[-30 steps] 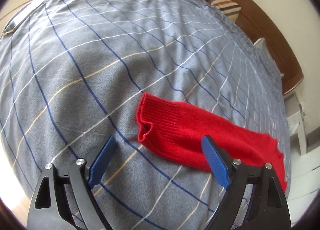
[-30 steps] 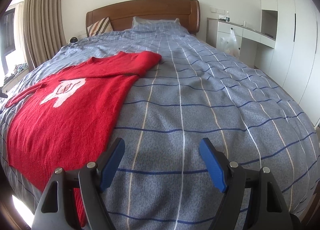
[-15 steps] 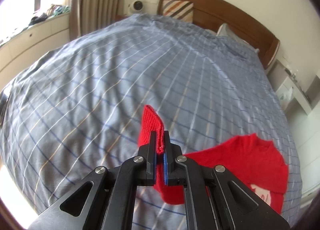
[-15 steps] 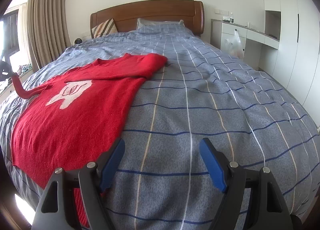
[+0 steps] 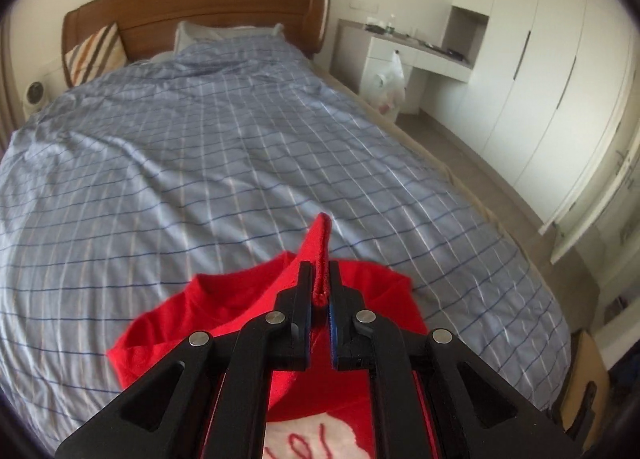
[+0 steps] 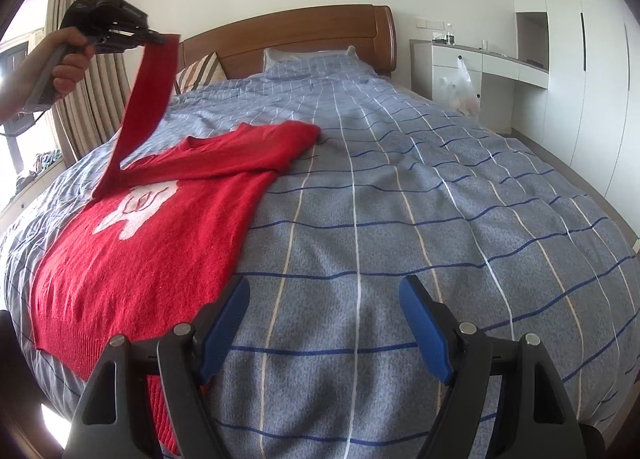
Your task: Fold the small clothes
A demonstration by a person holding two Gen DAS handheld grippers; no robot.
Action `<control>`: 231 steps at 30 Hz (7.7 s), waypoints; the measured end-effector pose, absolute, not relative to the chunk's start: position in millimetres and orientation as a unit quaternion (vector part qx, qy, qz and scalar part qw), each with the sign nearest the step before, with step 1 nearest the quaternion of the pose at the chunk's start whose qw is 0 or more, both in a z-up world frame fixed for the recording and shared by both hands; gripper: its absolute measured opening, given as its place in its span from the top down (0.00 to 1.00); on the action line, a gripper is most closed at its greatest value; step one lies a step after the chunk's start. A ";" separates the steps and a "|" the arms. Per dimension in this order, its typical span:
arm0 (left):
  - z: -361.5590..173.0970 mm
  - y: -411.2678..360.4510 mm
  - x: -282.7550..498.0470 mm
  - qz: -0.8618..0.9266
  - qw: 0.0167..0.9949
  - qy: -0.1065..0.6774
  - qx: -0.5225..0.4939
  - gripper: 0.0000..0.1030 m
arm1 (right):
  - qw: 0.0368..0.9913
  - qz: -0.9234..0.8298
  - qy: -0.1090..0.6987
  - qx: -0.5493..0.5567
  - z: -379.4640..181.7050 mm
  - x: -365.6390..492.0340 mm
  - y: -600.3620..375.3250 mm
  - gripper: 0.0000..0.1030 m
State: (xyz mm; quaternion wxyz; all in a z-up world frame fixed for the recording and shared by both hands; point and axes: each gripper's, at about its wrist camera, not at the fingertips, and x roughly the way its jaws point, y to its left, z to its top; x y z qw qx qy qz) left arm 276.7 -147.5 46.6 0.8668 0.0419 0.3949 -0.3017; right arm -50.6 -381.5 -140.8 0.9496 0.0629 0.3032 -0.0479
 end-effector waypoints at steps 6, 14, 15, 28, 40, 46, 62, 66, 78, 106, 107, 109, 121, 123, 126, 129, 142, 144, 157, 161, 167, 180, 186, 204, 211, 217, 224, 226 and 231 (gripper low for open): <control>-3.9 -167.6 264.9 -0.294 0.855 0.422 0.059 0.18 | 0.949 -0.045 0.305 0.062 -141.6 -49.6 -381.2 0.25; -40.5 -24.4 300.9 -0.166 0.871 0.461 -0.020 0.20 | 0.946 -0.040 0.312 0.083 -144.8 -45.3 -385.8 0.25; -48.1 -6.6 305.4 -0.153 0.866 0.475 -0.032 0.21 | 0.945 -0.040 0.313 0.082 -145.3 -44.7 -385.6 0.25; -107.4 24.6 292.9 -0.137 0.835 0.532 -0.007 0.97 | 0.945 -0.055 0.319 0.055 -149.3 -41.5 -377.9 0.25; -121.2 52.6 289.6 -0.087 0.839 0.536 -0.020 0.54 | 0.946 -0.052 0.316 0.051 -147.9 -43.7 -376.6 0.25; -96.9 67.0 236.9 -0.110 0.866 0.487 -0.035 0.19 | 0.947 -0.053 0.312 0.061 -146.6 -44.8 -380.8 0.25; -121.3 147.6 138.9 -0.004 0.908 0.412 -0.073 0.13 | 0.949 -0.060 0.305 0.044 -144.2 -46.5 -374.5 0.25; -133.2 155.1 131.7 0.009 0.913 0.401 -0.076 0.13 | 0.949 -0.064 0.306 0.036 -145.0 -46.4 -372.4 0.25; -149.2 160.2 126.1 0.005 0.919 0.387 -0.077 0.08 | 0.947 -0.067 0.312 0.030 -147.9 -44.9 -372.1 0.25; -154.9 154.3 122.1 0.006 0.920 0.386 -0.064 0.03 | 0.948 -0.066 0.310 0.035 -147.7 -44.5 -374.0 0.25; -155.0 154.3 122.1 0.006 0.920 0.386 -0.064 0.03 | 0.948 -0.066 0.310 0.035 -147.6 -44.6 -373.8 0.25; -155.0 154.3 122.0 0.006 0.920 0.386 -0.064 0.03 | 0.948 -0.066 0.309 0.035 -147.6 -44.5 -374.1 0.25; -155.2 154.4 121.9 0.006 0.920 0.386 -0.064 0.03 | 0.948 -0.065 0.310 0.035 -147.8 -44.6 -374.6 0.25; -155.3 154.3 121.9 0.006 0.920 0.386 -0.064 0.03 | 0.947 -0.065 0.311 0.036 -146.9 -44.8 -374.5 0.25; -155.2 154.2 121.9 0.006 0.920 0.386 -0.064 0.02 | 0.947 -0.064 0.313 0.036 -146.1 -44.2 -374.0 0.25; -155.3 153.9 121.8 0.006 0.920 0.386 -0.064 0.02 | 0.947 -0.064 0.313 0.036 -146.2 -43.5 -373.8 0.25; -155.5 153.2 121.7 0.007 0.920 0.386 -0.063 0.02 | 0.946 -0.064 0.315 0.037 -147.7 -42.1 -372.7 0.25; -155.6 153.2 121.6 0.007 0.920 0.386 -0.063 0.02 | 0.946 -0.065 0.314 0.037 -148.2 -42.1 -372.6 0.25; -153.6 153.1 119.3 0.009 0.921 0.383 -0.064 0.02 | 0.947 -0.071 0.313 0.036 -148.4 -44.6 -375.4 0.25; -143.0 154.4 105.3 0.012 0.918 0.390 -0.077 0.02 | 0.949 -0.078 0.303 0.045 -140.8 -51.6 -381.4 0.25; -122.1 145.3 63.8 -0.032 0.909 0.406 -0.085 0.02 | 0.941 -0.083 0.309 0.106 -133.4 -65.2 -403.2 0.25; -114.8 101.3 47.0 -0.007 0.897 0.441 -0.001 0.02 | 0.936 -0.032 0.342 0.078 -128.4 -75.8 -357.4 0.25; -113.2 96.9 46.6 0.001 0.897 0.442 0.011 0.02 | 0.933 -0.028 0.350 0.076 -132.7 -78.6 -348.6 0.25; -168.5 64.3 3.6 -0.126 0.810 0.570 -0.058 0.20 | 0.865 0.106 0.480 0.096 -161.8 -72.5 -318.9 0.25; -173.5 66.4 0.6 -0.162 0.792 0.584 -0.082 0.87 | 0.823 0.123 0.523 0.187 -197.1 -56.3 -326.6 0.82; -166.8 71.7 -8.1 -0.170 0.794 0.576 -0.095 0.97 | 0.812 0.130 0.525 0.218 -199.8 -59.9 -333.3 0.96; -151.4 103.7 -2.5 -0.162 0.802 0.549 -0.172 0.98 | 0.823 0.086 0.516 0.223 -178.2 -69.4 -354.0 0.97; -142.9 106.3 -0.4 -0.172 0.802 0.538 -0.195 0.98 | 0.822 0.091 0.516 0.224 -174.8 -65.9 -350.2 0.97; -89.9 114.8 20.7 -0.219 0.813 0.475 -0.256 0.98 | 0.826 0.136 0.453 0.307 -142.9 -51.9 -364.1 0.97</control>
